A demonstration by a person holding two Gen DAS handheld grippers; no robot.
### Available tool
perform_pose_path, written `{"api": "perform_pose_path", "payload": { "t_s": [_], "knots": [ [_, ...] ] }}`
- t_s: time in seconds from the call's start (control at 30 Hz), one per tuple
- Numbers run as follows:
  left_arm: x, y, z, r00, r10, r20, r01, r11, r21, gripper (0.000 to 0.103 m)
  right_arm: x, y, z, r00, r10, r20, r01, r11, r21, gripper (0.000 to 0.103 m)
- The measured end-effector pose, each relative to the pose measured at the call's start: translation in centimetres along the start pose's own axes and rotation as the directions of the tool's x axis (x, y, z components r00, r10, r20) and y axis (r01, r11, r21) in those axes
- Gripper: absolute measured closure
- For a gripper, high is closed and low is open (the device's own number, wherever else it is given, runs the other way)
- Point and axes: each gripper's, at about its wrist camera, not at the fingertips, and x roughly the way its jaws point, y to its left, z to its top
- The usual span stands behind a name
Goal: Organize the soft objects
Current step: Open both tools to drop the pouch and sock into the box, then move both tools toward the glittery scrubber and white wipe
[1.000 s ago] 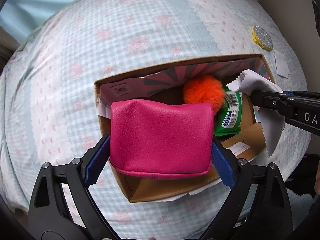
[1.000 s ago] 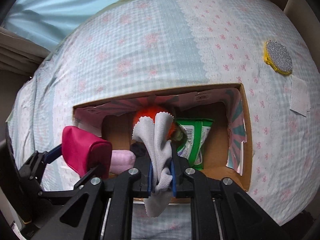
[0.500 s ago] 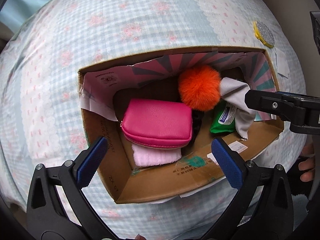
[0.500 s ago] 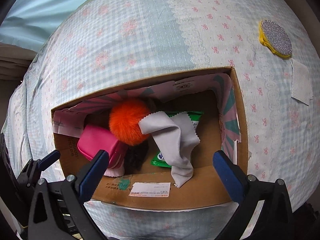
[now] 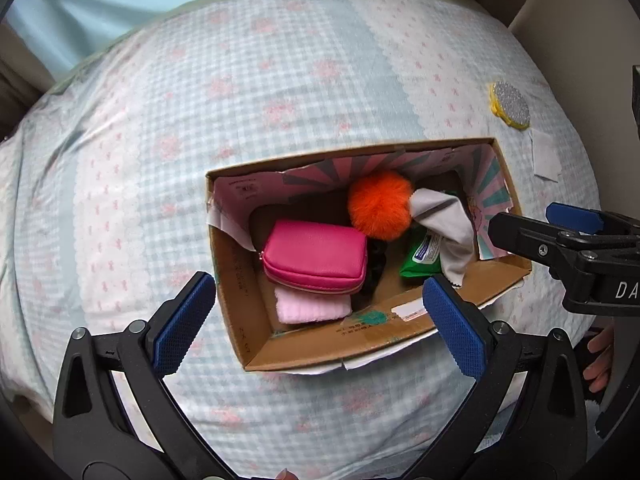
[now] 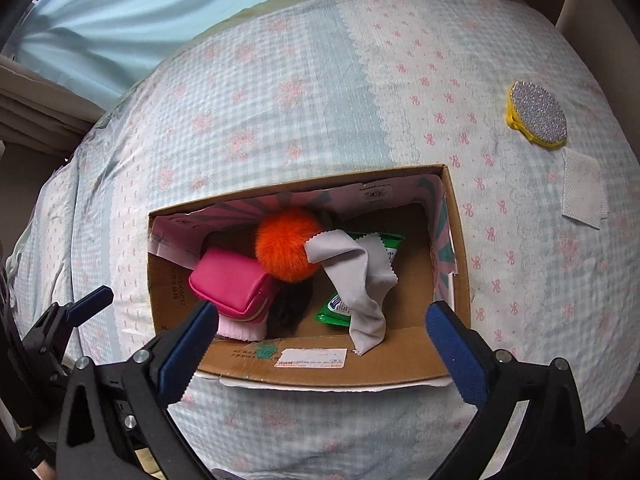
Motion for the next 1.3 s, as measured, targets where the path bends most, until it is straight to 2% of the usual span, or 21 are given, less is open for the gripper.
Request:
{"api": "perform_pose_path", "payload": {
  "t_s": [0.23, 0.4, 0.47, 0.63, 0.9, 1.1, 1.3],
  "knots": [
    [-6.0, -0.4, -1.6, 0.991, 0.022, 0.131, -0.016, 0.999, -0.052, 0.000, -6.5, 1.4, -2.2, 0.986, -0.069, 0.151, 0.088, 0.989, -0.121, 0.000],
    [-10.5, -1.0, -3.5, 0.975, 0.049, 0.218, -0.034, 0.997, -0.072, 0.000, -11.9, 2.0, -4.4, 0.959, -0.070, 0.274, 0.117, 0.980, -0.160, 0.000],
    [-12.4, -1.4, -4.3, 0.963, 0.077, 0.257, -0.057, 0.995, -0.083, 0.000, -14.2, 2.0, -5.5, 0.942, -0.063, 0.328, 0.125, 0.977, -0.172, 0.000],
    [-17.3, -2.0, -6.6, 0.927, 0.083, 0.366, -0.035, 0.990, -0.135, 0.000, -19.2, 1.3, -8.2, 0.896, -0.066, 0.440, 0.154, 0.974, -0.168, 0.000],
    [-22.2, -5.1, -8.3, 0.874, 0.107, 0.475, -0.035, 0.987, -0.157, 0.000, -23.6, -2.3, -10.4, 0.864, -0.030, 0.503, 0.120, 0.982, -0.147, 0.000],
    [-22.8, -9.6, -7.3, 0.870, 0.108, 0.482, -0.043, 0.989, -0.144, 0.000, -25.5, -6.1, -10.7, 0.844, -0.052, 0.534, 0.145, 0.980, -0.133, 0.000],
    [-21.2, -16.0, -4.6, 0.880, 0.058, 0.472, -0.012, 0.995, -0.101, 0.000, -26.2, -11.9, -10.4, 0.843, -0.086, 0.531, 0.168, 0.980, -0.107, 0.000]
  ]
}}
